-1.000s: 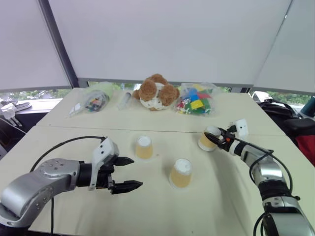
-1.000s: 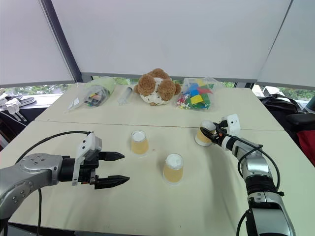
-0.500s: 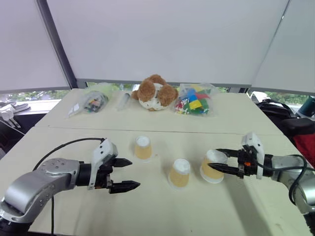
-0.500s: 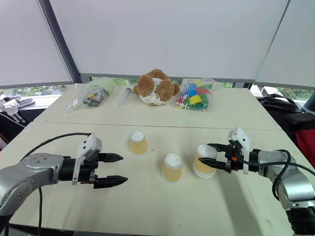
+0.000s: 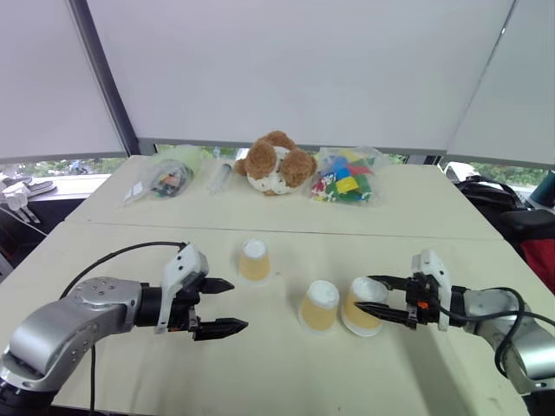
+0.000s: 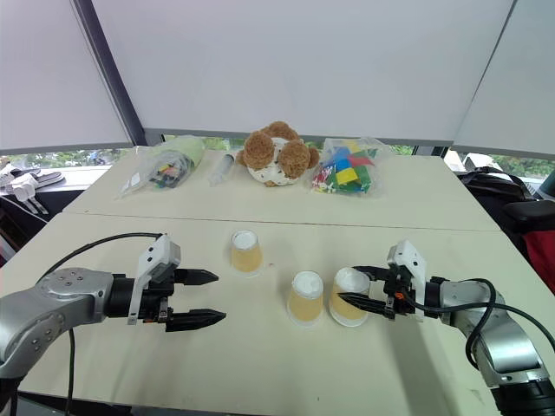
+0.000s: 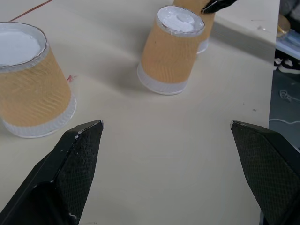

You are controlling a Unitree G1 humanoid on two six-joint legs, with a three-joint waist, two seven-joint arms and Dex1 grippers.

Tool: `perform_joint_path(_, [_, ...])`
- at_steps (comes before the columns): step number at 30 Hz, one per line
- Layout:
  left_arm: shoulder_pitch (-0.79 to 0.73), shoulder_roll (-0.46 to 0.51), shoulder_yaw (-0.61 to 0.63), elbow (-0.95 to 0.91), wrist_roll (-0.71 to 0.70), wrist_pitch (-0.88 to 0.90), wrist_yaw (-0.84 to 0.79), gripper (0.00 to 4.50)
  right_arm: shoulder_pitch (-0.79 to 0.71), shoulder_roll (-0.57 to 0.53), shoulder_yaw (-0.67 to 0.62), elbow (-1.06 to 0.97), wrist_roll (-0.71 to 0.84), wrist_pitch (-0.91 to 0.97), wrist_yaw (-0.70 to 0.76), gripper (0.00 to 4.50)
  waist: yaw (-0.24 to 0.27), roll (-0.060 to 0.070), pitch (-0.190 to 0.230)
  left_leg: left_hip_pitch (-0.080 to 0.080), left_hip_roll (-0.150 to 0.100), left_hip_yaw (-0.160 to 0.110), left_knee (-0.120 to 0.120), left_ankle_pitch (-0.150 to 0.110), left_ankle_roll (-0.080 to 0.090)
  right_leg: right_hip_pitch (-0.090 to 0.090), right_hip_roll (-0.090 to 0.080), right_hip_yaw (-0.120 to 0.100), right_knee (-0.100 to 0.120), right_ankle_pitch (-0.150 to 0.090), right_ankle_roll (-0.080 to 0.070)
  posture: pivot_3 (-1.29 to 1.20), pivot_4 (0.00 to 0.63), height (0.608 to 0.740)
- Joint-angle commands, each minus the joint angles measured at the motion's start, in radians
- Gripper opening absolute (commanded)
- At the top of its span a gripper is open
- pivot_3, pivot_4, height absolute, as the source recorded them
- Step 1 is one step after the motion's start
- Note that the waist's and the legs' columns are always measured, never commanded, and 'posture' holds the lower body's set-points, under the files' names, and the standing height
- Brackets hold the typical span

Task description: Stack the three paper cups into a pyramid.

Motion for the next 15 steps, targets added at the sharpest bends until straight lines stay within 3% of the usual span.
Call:
perform_joint_path(1, [-0.004, 0.004, -0.002, -0.023, 0.004, -0.008, -0.003, 4.50, -0.005, 0.013, 0.005, 0.000, -0.007, -0.036, 0.000, 2.17, 0.000, 0.000, 0.000, 0.000, 0.000, 0.000, 0.000, 0.000, 0.000, 0.000, 0.000, 0.000, 0.000, 0.000, 0.000, 0.00, 0.150, 0.740])
perform_joint_path(7, [-0.007, 0.004, -0.008, -0.020, 0.007, -0.006, -0.006, 4.50, -0.008, 0.034, 0.028, 0.019, -0.023, -0.057, 0.000, 2.17, 0.000, 0.000, 0.000, 0.000, 0.000, 0.000, 0.000, 0.000, 0.000, 0.000, 0.000, 0.000, 0.000, 0.000, 0.000, 0.00, 0.150, 0.740])
perform_joint_path(9, [-0.005, 0.003, -0.011, -0.021, 0.009, -0.007, -0.005, 4.50, -0.010, 0.037, 0.039, 0.037, -0.037, -0.076, 0.008, 3.24, 0.000, 0.000, 0.000, 0.000, 0.000, 0.000, 0.000, 0.000, 0.000, 0.000, 0.000, 0.000, 0.000, 0.000, 0.000, 0.00, 0.150, 0.740])
perform_joint_path(12, [-0.005, 0.003, -0.012, -0.021, 0.009, -0.007, -0.005, 4.50, -0.011, 0.037, 0.042, 0.046, -0.039, -0.082, 0.011, 4.45, 0.000, 0.000, 0.000, 0.000, 0.000, 0.000, 0.000, 0.000, 0.000, 0.000, 0.000, 0.000, 0.000, 0.000, 0.000, 0.00, 0.150, 0.740])
perform_joint_path(15, [-0.005, 0.006, 0.000, -0.009, 0.010, -0.013, -0.009, 4.50, -0.009, 0.016, 0.019, 0.019, 0.002, -0.013, 0.010, 4.45, 0.000, 0.000, 0.000, 0.000, 0.000, 0.000, 0.000, 0.000, 0.000, 0.000, 0.000, 0.000, 0.000, 0.000, 0.000, 0.00, 0.150, 0.740])
